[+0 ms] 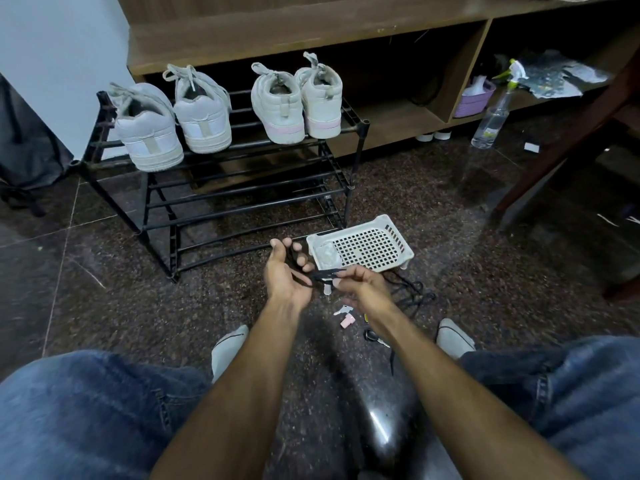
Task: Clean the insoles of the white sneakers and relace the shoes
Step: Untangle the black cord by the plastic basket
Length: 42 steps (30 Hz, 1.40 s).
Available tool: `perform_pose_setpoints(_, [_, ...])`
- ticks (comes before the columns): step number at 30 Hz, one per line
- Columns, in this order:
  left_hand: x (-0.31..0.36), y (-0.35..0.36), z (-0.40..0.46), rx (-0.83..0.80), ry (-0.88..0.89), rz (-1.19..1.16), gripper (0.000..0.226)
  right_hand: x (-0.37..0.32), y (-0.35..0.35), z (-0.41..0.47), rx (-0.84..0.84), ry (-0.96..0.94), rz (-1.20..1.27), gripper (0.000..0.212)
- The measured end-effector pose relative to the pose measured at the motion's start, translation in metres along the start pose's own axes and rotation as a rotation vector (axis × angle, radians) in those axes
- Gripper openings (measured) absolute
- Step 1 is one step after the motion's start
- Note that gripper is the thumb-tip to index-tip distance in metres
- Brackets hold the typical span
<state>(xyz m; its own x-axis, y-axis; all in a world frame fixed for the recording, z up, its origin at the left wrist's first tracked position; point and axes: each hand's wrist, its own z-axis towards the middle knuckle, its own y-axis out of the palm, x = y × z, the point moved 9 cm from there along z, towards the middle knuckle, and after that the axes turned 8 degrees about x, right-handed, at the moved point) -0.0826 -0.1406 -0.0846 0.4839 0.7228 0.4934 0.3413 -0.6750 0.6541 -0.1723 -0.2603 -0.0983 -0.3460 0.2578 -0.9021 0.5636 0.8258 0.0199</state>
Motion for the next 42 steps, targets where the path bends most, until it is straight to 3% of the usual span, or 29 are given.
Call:
perform_pose_setpoints(7, [-0.003,-0.004,0.003,-0.039,0.064,0.300,0.026,-0.032,0.012,0.005,0.023,-0.210,-0.019,0.011])
perform_pose_setpoints(12, [-0.014,0.000,-0.004,-0.146,0.039,0.479,0.028,-0.044,0.018,0.014,0.000,-0.188,-0.056,0.012])
perform_pose_setpoints(16, [-0.020,0.000,-0.008,-0.191,0.000,0.499,0.025,-0.044,0.027,0.012,-0.136,-0.121,-0.021,0.020])
perform_pose_setpoints(25, [-0.026,0.009,-0.018,-0.283,-0.056,0.515,0.025,-0.054,0.017,0.018,-0.096,-0.209,-0.137,0.016])
perform_pose_setpoints(32, [-0.036,0.005,-0.019,-0.307,-0.025,0.612,0.017,-0.057,0.009,0.014,-0.045,-0.168,-0.008,0.017])
perform_pose_setpoints(36, [-0.043,0.009,-0.022,-0.344,-0.022,0.643,0.014,-0.047,0.008,0.015,0.013,-0.143,0.030,0.005])
perform_pose_setpoints(42, [-0.037,0.005,-0.019,-0.342,0.047,0.668,0.017,-0.035,0.003,0.018,0.033,-0.127,0.057,0.014])
